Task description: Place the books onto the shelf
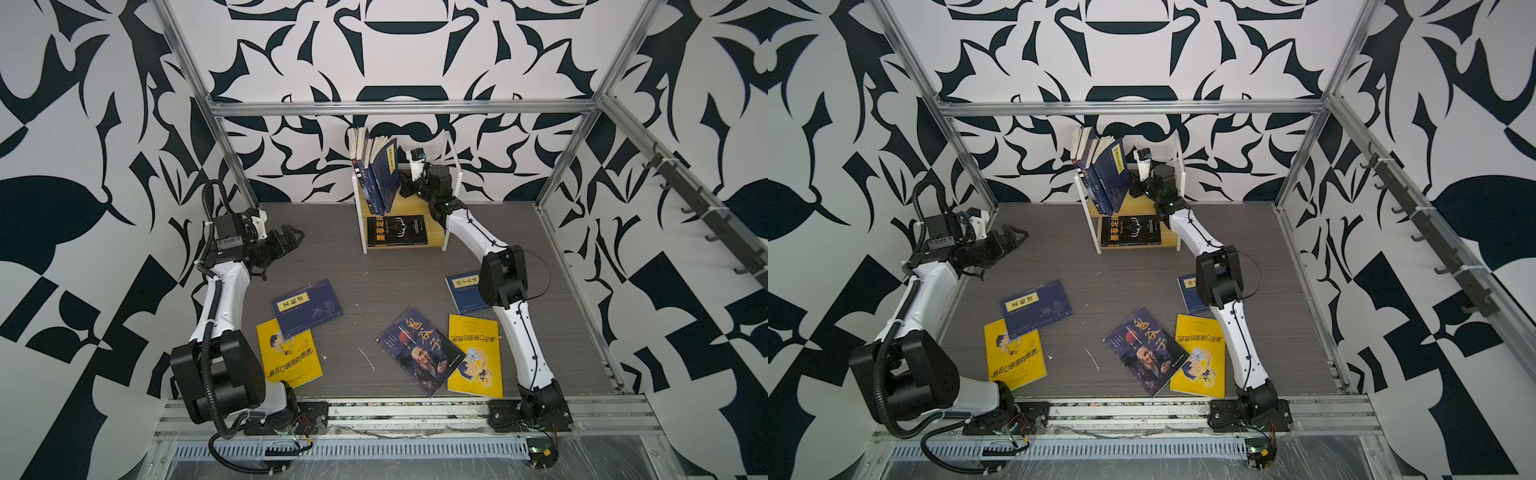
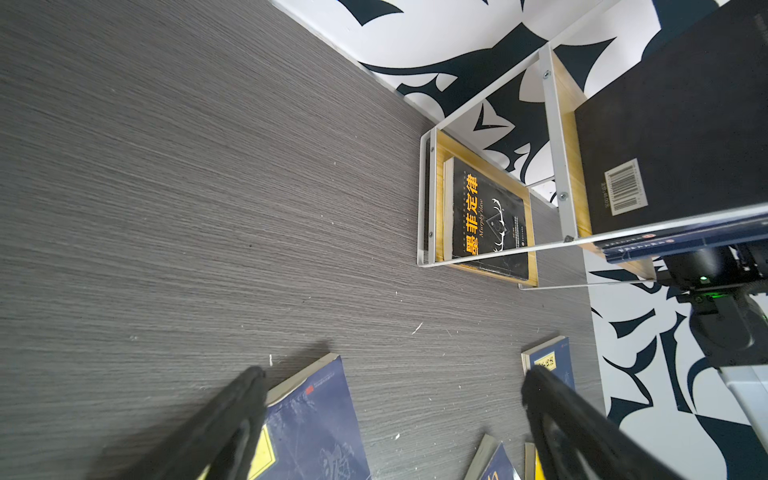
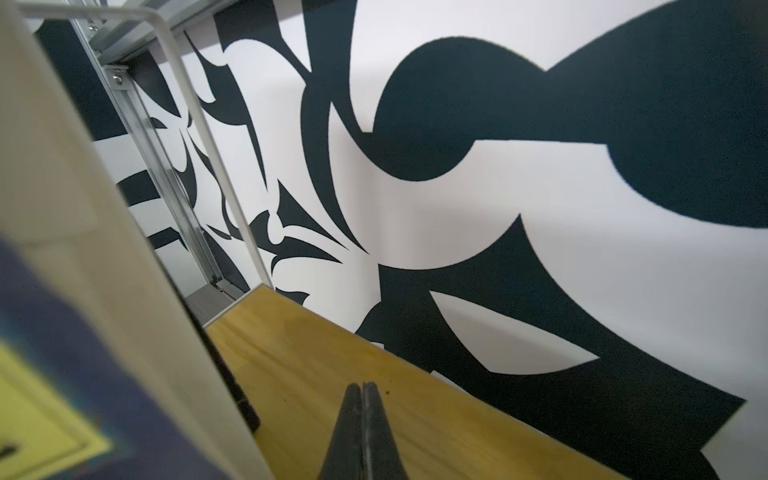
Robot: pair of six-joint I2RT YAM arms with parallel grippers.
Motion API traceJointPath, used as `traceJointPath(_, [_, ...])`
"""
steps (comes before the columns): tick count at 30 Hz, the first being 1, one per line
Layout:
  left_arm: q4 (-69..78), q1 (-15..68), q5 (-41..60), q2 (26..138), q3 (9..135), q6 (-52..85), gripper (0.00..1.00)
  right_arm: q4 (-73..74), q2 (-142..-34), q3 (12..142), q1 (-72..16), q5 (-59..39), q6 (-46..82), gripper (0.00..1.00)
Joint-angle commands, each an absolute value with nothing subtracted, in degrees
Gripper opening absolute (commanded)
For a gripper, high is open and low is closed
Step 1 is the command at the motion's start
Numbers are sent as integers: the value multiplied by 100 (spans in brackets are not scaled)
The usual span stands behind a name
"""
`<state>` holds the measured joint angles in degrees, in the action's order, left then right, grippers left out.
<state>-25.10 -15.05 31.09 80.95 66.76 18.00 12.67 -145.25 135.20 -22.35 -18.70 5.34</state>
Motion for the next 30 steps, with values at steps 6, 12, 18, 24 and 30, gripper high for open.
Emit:
traceJointPath(6, [-2487, -1538, 3165, 8019, 6695, 1775, 100, 1331, -14511, 13650, -2302, -2385, 332, 0])
traceJointPath(12, [-2477, -1538, 3166, 8034, 6691, 1775, 100, 1379, -14504, 13624, -2312, -2513, 338, 0])
traceJointPath(18, [-2470, -1538, 3164, 8048, 6698, 1775, 100, 1406, -14439, 13513, -2369, -2370, 321, 0])
traceJointPath(24, [-2474, -1538, 3165, 8059, 6689, 1775, 100, 1490, -14381, 13383, -2548, -2009, 360, 0])
traceJointPath(30, [-2463, -1538, 3164, 8067, 6688, 1775, 100, 1485, -14373, 13338, -2671, -1727, 362, 0])
